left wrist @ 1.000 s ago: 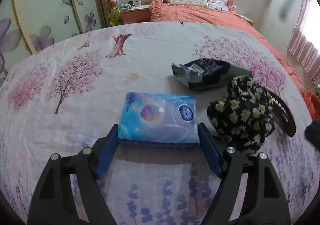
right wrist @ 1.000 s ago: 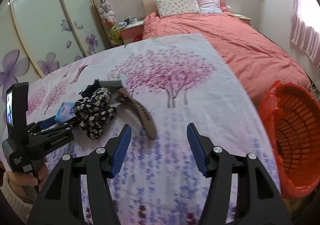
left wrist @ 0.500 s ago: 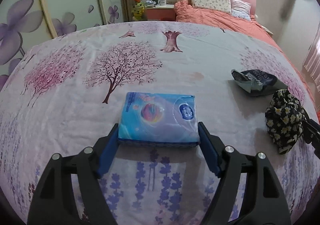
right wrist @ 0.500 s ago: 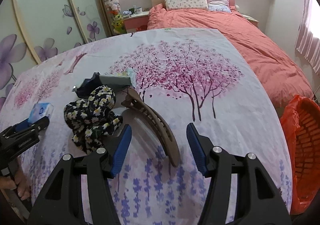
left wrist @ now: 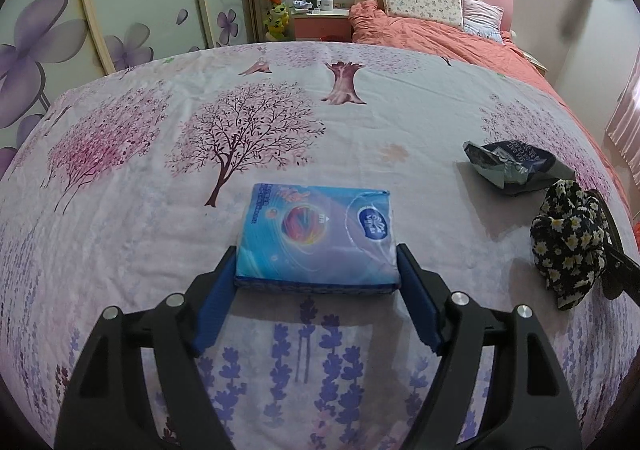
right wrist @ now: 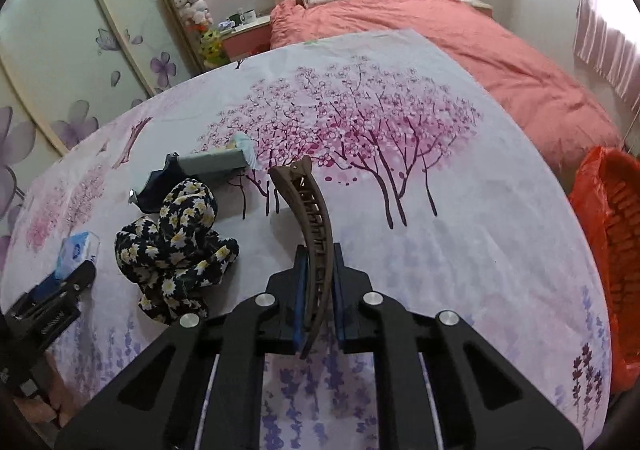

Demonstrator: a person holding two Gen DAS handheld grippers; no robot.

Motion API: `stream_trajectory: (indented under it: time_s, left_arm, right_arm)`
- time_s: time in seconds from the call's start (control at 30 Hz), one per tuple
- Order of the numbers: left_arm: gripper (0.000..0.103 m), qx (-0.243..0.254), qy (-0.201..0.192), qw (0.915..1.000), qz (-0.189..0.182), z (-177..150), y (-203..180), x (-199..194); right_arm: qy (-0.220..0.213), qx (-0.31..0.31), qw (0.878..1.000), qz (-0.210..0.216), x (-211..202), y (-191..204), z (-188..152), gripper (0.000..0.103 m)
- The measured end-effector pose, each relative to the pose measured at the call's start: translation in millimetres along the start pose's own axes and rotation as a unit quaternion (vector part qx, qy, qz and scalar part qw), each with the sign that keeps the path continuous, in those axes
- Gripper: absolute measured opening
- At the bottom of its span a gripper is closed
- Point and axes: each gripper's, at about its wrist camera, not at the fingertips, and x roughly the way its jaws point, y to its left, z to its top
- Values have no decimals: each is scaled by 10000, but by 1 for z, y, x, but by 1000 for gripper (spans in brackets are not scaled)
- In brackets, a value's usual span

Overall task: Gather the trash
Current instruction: 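Grasp the brown hair clip with the right tool while the left tool holds the tissue pack, then carry the tissue pack and hair clip over the basket and open both tools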

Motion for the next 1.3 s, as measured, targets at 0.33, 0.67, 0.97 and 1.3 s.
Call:
stream_trajectory:
  time_s: [0.33, 0.67, 0.97, 1.3]
  left_arm:
    - [72, 41, -23, 10000, -40, 6, -1, 7]
    - [72, 145, -126, 9998, -28, 2, -6, -3]
    - [72, 241, -353, 9990, -83, 2, -17, -30]
    - [72, 553, -671, 9956, -342, 6, -55, -72]
  right_arm:
    - [-114, -159, 9997, -116, 5, 6, 6, 12]
    - [-340, 113, 9992, 201, -23, -14, 2, 11]
    - [-540, 103, 9981, 269, -50, -22, 0, 11]
    - [-840, 209, 9959, 252, -81, -44, -1, 11]
